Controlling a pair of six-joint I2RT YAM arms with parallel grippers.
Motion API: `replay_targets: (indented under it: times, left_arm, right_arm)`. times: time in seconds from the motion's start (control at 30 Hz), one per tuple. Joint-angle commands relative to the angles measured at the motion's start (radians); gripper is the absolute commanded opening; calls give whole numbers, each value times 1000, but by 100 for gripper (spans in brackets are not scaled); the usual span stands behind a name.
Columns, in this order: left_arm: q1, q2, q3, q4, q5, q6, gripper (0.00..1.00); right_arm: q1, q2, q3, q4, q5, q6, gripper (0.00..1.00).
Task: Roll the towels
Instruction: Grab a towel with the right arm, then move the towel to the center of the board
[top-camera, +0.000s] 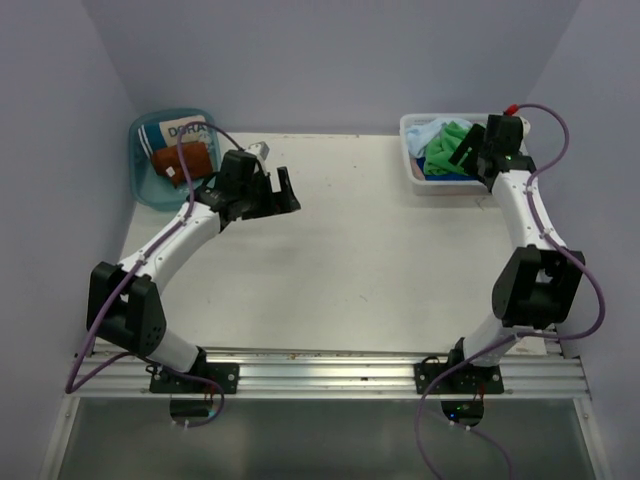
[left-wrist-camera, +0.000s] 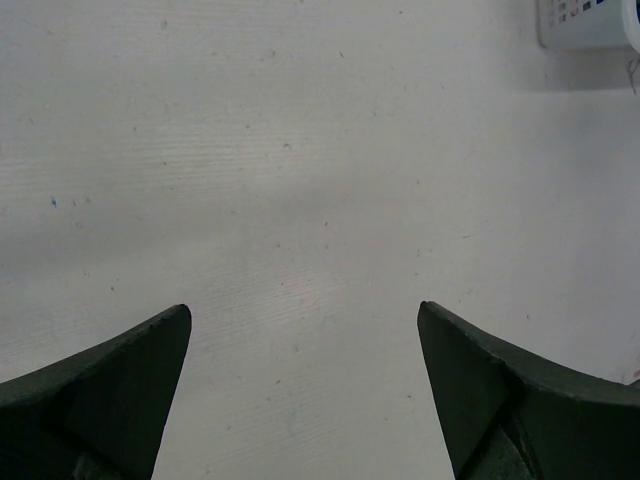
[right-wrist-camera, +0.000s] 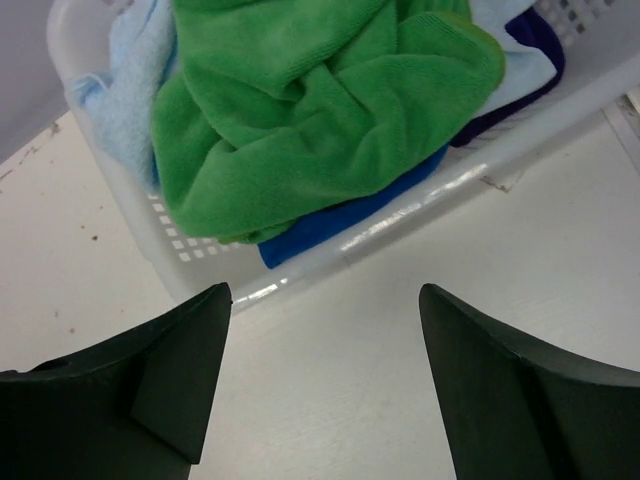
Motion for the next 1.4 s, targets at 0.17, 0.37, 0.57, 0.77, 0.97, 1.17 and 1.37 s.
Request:
replay_targets:
  times: [0.17, 0.37, 0.57, 0.77, 0.97, 1.17, 1.37]
  left_arm:
    - [-1, -66, -31, 7, 9, 11, 100]
    - [-1, -100, -48, -4, -4, 11, 100]
    - [-1, -118, -64, -7, -6, 6, 100]
    - [-1, -129, -70, -25, -26, 0, 100]
    - [-1, -108, 10, -84, -33, 34, 100]
    - [1, -97, 68, -124, -61, 54, 100]
    - [7, -121, 87, -139, -125, 25, 100]
  right_arm:
    - [5, 180, 174, 44, -111, 53, 70]
    - [5, 300, 263, 41, -135, 65, 56]
    - [5, 258, 235, 93, -148, 82, 0]
    - [8, 85, 165, 130, -180, 99, 0]
    - [54, -116, 137, 153, -181, 81, 0]
    - [248, -239, 251, 94, -168, -53, 0]
    - [438, -320, 249, 98, -221, -94, 0]
